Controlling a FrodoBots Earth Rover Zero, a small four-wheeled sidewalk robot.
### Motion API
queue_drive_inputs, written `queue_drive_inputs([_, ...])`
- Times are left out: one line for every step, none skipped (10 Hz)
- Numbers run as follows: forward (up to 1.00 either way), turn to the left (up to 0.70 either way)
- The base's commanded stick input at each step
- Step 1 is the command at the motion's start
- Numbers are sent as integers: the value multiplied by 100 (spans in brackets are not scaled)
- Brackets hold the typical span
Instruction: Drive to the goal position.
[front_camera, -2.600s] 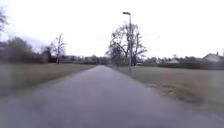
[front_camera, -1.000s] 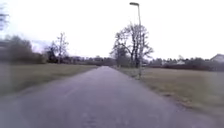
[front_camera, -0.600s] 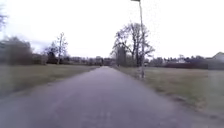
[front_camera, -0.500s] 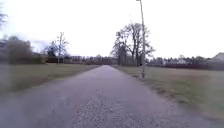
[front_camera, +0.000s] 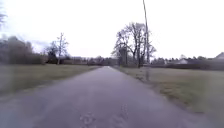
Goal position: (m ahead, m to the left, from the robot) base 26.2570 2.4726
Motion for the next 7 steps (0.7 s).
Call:
queue_drive_inputs([100, 0])
queue_drive_inputs([100, 0])
queue_drive_inputs([100, 0])
queue_drive_inputs([100, 0])
queue_drive_inputs([100, 0])
queue_drive_inputs([100, 0])
queue_drive_inputs([100, 0])
